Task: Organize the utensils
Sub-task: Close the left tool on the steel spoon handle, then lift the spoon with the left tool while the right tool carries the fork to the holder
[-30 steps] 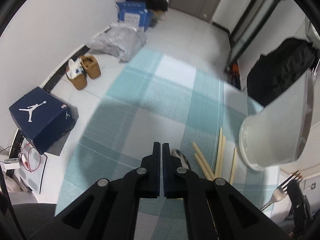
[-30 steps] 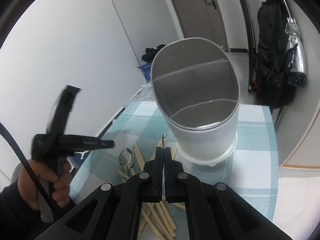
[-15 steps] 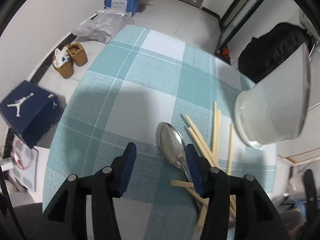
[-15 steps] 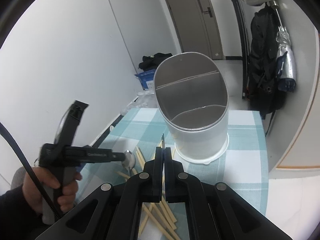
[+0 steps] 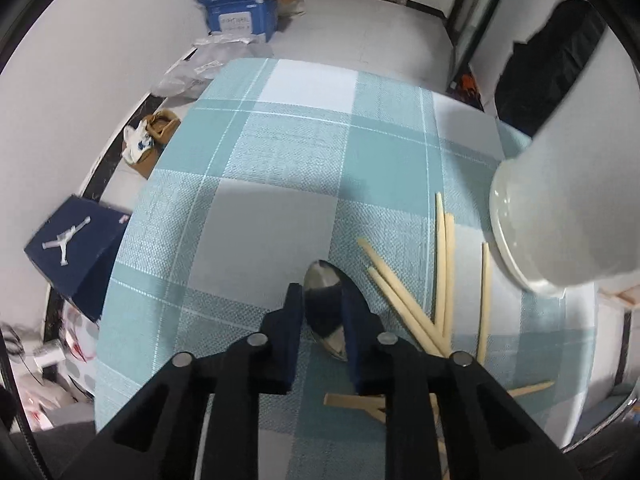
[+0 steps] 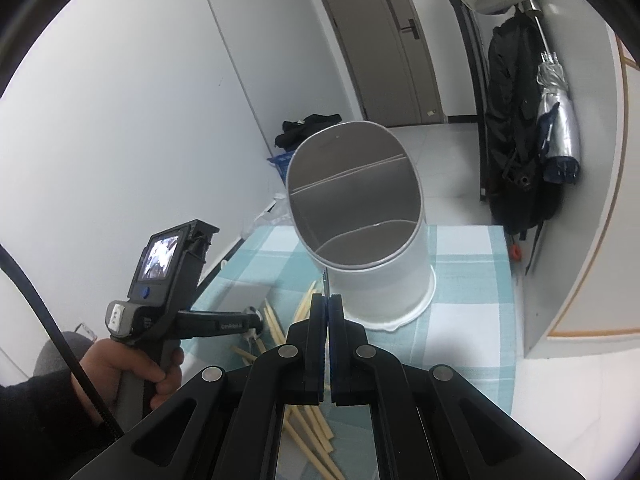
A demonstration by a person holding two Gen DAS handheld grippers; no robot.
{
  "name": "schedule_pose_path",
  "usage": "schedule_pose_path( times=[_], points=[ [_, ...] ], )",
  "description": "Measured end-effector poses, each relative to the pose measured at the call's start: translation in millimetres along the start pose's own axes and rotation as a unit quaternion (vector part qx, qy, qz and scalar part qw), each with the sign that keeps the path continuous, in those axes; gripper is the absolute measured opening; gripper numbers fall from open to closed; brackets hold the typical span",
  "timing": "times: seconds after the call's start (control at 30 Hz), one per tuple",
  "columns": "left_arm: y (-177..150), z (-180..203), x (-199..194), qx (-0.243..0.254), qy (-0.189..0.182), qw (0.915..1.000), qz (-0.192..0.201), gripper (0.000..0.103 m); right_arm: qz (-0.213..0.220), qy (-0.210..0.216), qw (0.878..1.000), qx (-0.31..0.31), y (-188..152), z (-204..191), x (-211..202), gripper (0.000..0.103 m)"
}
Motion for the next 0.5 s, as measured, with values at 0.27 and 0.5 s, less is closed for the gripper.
schedule_pose_path(
  times=[0.27,0.5],
  points=[
    [5,-6,-7,-0.025,-0.01,0.9992,0.028,0.0,0.004,0.003,1.0,0.0,3,2,-4,0.001],
    [-3,-15,-44,-0.047,-0.025,0.9933,0.102,0.0,0.006,-0.007,1.0,0.001,3,2,-4,0.001]
  ],
)
Point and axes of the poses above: each gripper's, at about its wrist camera, not at the fingertips, and x roughly the way its jaws point, z to its right, y to its top, the point moved 2 cm from there along x, roughly the way its jaws point, and after that the axes turned 11 degrees about -z, right-handed, at the moved point
